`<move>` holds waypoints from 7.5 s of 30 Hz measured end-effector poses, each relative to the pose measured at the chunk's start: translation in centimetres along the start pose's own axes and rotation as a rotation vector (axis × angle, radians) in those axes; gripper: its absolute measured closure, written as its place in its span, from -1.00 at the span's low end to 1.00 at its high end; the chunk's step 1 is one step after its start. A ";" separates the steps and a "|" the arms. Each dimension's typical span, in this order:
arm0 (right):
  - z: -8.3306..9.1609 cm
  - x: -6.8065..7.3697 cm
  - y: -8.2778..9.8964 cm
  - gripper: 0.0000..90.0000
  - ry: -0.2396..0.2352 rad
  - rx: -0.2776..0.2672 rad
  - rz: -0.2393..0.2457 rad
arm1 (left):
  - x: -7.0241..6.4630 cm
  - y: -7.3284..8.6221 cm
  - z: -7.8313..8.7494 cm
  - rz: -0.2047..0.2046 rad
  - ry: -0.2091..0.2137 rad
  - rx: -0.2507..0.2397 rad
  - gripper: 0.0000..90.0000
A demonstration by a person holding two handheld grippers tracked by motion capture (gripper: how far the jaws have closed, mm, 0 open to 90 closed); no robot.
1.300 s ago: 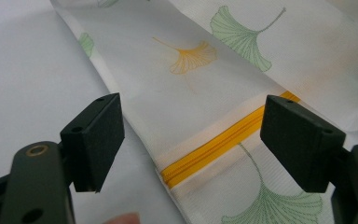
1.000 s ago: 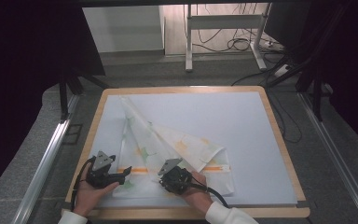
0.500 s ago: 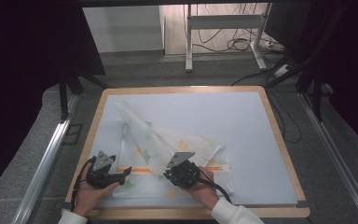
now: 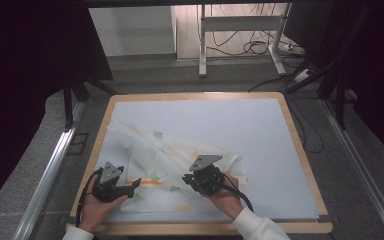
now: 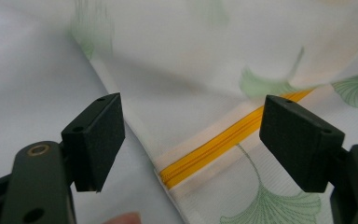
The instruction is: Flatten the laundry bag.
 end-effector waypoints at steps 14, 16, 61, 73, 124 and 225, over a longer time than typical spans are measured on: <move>0.7 -3.1 -0.3 0.91 0.052 -0.027 -0.054 | -0.1 0.0 0.3 -0.004 -0.003 -0.002 -0.51; 0.6 -3.4 -0.3 0.91 0.050 -0.024 -0.061 | 0.1 0.0 0.3 0.002 -0.014 -0.002 -0.51; 3.3 -10.6 -0.1 0.91 0.171 -0.107 -0.215 | -0.1 0.1 0.1 -0.021 -0.007 0.007 -0.50; 3.7 -11.5 0.3 0.91 0.204 -0.116 -0.239 | -0.1 0.1 0.2 -0.020 -0.006 0.010 -0.50; 4.3 -19.9 2.3 0.92 0.301 -0.157 -0.443 | -0.3 0.3 0.0 -0.041 -0.004 0.039 -0.48; -10.8 -11.0 -4.0 0.98 0.035 0.240 -0.080 | -0.3 0.4 0.0 -0.050 0.022 0.036 -0.48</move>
Point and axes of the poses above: each handheld gripper's, and its own axes: z roughly backward along the jaws, y roughly out of its underside, x roughly to its left, the point moved 5 cm from there along -z, roughly forward along the jaws, and after that the axes turned 1 degree about -y, right-handed, at the moved point
